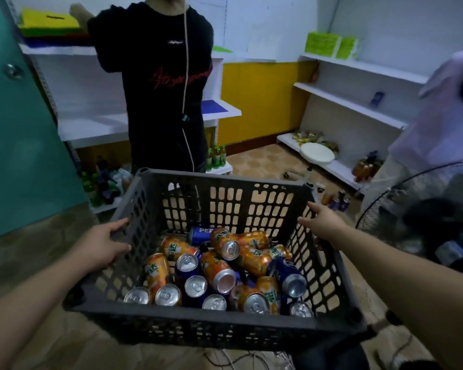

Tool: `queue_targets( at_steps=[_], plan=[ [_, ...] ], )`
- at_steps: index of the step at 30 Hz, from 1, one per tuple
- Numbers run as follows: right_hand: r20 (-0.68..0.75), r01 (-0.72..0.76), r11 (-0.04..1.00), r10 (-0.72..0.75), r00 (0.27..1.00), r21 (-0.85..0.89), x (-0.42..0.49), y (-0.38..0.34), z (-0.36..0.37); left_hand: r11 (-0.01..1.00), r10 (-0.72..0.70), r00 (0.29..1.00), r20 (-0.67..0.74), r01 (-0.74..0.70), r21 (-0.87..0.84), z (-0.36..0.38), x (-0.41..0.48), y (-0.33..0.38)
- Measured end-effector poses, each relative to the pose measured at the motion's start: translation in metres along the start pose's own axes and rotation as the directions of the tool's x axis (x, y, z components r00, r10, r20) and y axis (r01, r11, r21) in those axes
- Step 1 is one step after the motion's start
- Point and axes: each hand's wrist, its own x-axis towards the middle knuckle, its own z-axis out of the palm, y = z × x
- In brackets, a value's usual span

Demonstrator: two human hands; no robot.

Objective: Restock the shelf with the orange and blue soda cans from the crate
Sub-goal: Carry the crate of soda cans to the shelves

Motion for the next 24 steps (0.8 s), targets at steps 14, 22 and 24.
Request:
queue_targets(
  at_steps=[14, 22, 24],
  plan=[
    [-0.016, -0.150, 0.984, 0.152, 0.988, 0.099, 0.066, -0.007, -0.002, 0.987, 0.102, 0.988, 0.118, -0.115, 0.108, 0.011, 0.131, 0.053],
    [-0.022, -0.136, 0.989, 0.137, 0.990, 0.056, 0.133, -0.028, -0.025, 0.996, 0.051, 0.990, 0.129, -0.059, 0.060, 0.028, 0.186, 0.095],
    [-0.037, -0.144, 0.988, 0.146, 0.989, 0.053, 0.148, -0.037, -0.031, 0.994, 0.075, 0.990, 0.120, -0.084, 0.075, 0.030, 0.203, 0.104]
  ],
)
